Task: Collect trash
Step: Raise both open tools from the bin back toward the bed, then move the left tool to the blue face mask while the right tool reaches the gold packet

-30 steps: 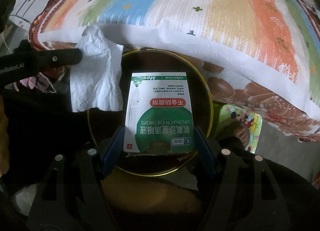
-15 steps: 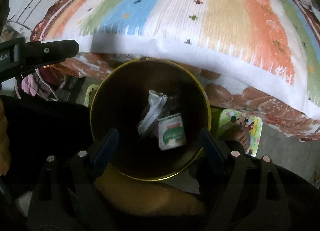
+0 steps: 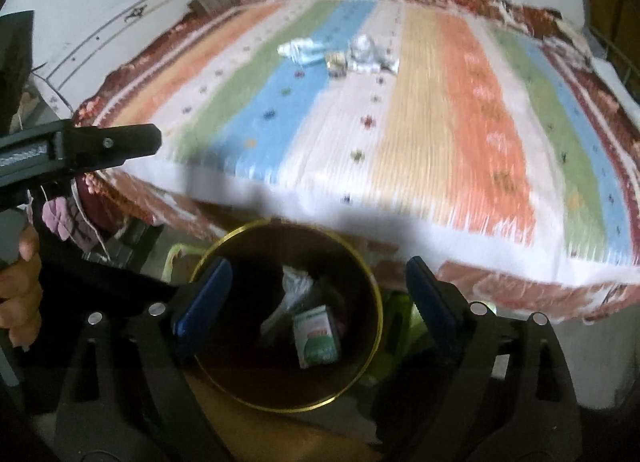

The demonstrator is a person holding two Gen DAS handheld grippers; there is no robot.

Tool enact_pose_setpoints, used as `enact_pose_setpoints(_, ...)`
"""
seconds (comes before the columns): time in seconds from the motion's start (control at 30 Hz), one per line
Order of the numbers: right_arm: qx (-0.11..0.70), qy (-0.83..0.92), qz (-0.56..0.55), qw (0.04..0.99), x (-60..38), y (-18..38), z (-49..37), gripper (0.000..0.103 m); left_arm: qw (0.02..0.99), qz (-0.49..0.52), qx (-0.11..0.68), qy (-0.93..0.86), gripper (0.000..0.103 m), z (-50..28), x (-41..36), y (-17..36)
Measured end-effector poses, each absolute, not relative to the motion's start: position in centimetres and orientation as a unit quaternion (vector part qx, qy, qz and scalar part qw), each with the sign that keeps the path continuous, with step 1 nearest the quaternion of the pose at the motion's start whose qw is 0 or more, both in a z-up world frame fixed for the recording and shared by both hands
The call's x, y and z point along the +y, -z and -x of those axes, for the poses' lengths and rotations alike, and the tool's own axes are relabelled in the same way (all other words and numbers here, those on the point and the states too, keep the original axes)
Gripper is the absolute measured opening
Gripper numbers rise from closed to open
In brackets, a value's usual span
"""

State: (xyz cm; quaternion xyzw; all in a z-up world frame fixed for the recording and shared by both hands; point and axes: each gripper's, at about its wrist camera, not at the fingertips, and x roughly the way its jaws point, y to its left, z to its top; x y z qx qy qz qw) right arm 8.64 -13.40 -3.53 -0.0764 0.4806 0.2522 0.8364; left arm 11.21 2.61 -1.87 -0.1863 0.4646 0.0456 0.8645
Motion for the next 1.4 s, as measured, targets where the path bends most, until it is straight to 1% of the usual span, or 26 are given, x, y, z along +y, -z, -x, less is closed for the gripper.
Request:
enact_pose_setpoints(0.03, 0.475, -0.253, 0.075, 0.839, -13.3, 3.2, -8.8, 0.086, 0.869, 0.182, 0.458, -0.046, 0.078, -11.3, 2.7, 1.5)
enact_pose_setpoints(0.1, 0.462, -0.257, 0.073, 0.846, -13.3, 2.4, -9.2, 0.088, 0.881, 0.169, 0.439, -0.048, 0.084, -11.6, 2.8, 0.4)
enact_pose_setpoints(0.2, 0.443, -0.266, 0.071, 0.853, -13.1, 1.2, -9.7, 0.089, 0.893, 0.152, 0.419, -0.056, 0.091, -12.2, 3.2, -0.8)
enact_pose_setpoints(0.27, 0.434, -0.273, 0.072, 0.856, -12.8, 0.6, -10.2, 0.092, 0.895, 0.150, 0.417, -0.059, 0.093, -12.9, 3.6, -1.1)
enact_pose_setpoints(0.4, 0.417, -0.276, 0.083, 0.862, -11.8, -0.4, -11.2, 0.092, 0.891, 0.157, 0.420, -0.068, 0.097, -15.0, 4.7, -1.4)
enact_pose_setpoints(0.47, 0.409, -0.279, 0.085, 0.865, -11.3, -0.8, -11.9, 0.094, 0.891, 0.154, 0.420, -0.071, 0.097, -15.9, 5.0, -1.6)
enact_pose_setpoints(0.67, 0.359, -0.262, 0.081, 0.892, -10.9, -2.7, -14.0, 0.094, 0.893, 0.149, 0.415, -0.089, 0.097, -18.5, 6.5, -2.0)
enact_pose_setpoints(0.97, 0.348, -0.269, 0.097, 0.893, -9.0, -2.7, -17.8, 0.094, 0.896, 0.152, 0.405, -0.098, 0.097, -22.9, 8.6, -1.3)
enact_pose_setpoints(1.4, 0.346, -0.276, 0.106, 0.890, -6.3, -0.5, -21.5, 0.094, 0.879, 0.225, 0.413, -0.078, 0.097, -28.0, 11.9, 1.8)
